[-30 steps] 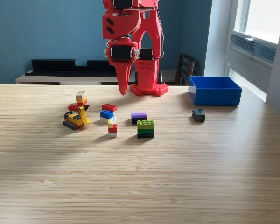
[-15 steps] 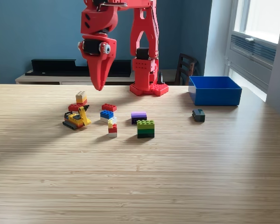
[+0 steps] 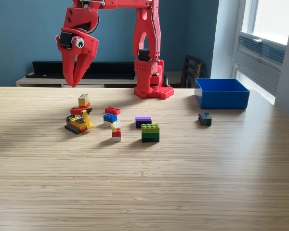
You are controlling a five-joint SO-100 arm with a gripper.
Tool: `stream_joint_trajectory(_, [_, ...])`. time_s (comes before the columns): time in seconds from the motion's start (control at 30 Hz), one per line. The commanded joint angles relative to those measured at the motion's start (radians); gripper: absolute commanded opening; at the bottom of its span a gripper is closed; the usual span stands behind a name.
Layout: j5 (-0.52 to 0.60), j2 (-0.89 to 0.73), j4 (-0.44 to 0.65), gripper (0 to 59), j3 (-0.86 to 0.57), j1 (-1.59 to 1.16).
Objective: Grasp a lego block and put it in the bin.
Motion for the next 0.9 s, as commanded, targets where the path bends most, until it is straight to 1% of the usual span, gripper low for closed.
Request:
stream_joint_trajectory(0.03, [-0.005, 0.074, -0.014, 21.5, 0.008, 0.000])
stream_joint_trajectory(0.1, [-0.008, 0.072, -0.014, 26.4, 0.015, -0.002])
stream_joint_trajectory(0.17, [-0.008, 0.061, -0.014, 30.0, 0.018, -0.003])
stream_joint_trajectory(0.2, [-0.006, 0.046, -0.014, 31.3, 0.014, -0.003])
stream_joint_trajectory(0.33, [0.000, -0.044, -0.008, 33.4, -0.037, -0.003])
stream_joint_trajectory(0.63, [0.005, -0.241, 0.000, 34.1, -0.114, -0.003])
stream_joint_trajectory(0.9, [0.012, -0.365, 0.000, 31.6, -0.190, -0.002])
